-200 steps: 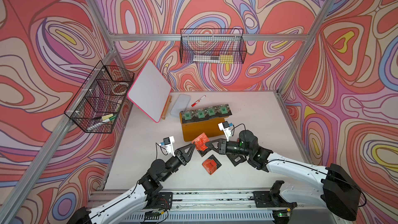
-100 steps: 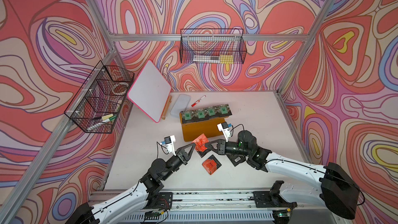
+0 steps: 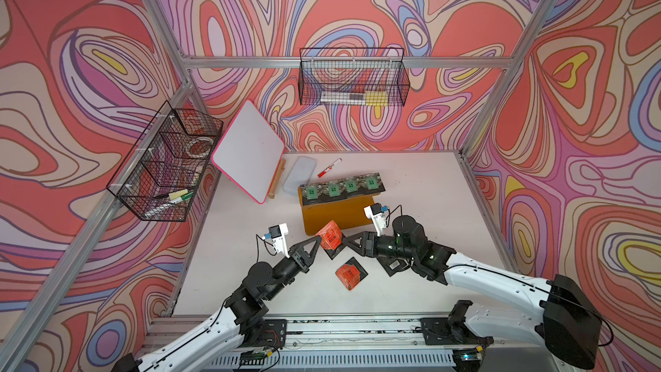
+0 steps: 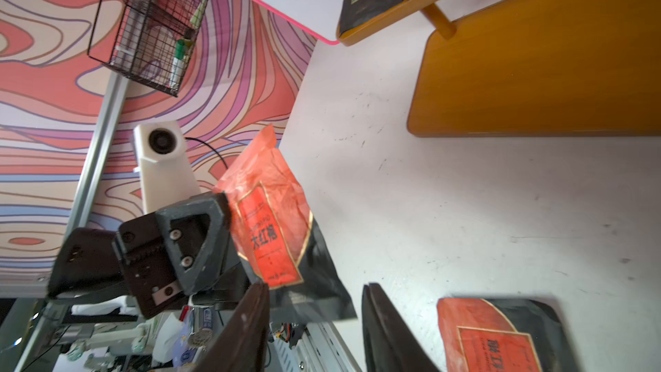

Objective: Place the tea bags on the shelf by color
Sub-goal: Place the tea bag at the center of the board.

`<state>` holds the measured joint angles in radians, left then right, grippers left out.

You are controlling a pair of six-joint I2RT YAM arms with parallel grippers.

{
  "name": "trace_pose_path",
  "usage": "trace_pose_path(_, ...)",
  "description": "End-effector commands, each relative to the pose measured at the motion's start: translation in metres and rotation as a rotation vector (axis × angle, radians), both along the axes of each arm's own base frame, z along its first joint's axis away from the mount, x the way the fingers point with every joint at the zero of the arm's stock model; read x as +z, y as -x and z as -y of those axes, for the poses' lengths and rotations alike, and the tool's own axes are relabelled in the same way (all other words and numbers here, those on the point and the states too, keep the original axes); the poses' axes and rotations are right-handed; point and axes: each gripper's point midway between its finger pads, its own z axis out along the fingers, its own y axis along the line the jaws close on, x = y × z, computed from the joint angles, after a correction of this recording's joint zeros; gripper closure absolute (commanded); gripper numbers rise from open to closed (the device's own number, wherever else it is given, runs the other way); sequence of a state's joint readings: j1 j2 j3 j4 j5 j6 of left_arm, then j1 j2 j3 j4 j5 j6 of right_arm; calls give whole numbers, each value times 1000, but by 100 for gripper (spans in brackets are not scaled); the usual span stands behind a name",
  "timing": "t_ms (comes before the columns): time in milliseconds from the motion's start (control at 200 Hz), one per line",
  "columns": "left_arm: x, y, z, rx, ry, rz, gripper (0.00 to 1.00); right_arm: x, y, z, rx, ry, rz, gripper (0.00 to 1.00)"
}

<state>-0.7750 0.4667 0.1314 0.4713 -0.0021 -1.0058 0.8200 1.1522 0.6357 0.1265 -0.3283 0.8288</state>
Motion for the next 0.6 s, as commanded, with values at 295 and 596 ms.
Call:
trace_pose_path(295,-42,-14,-32,53,-305,-161,100,-2,-9,37,-106,225,105,56)
trace_pose_path(596,-53,-45,-33,5,-277,-219,100,-3,-9,38,-99,244,119,56)
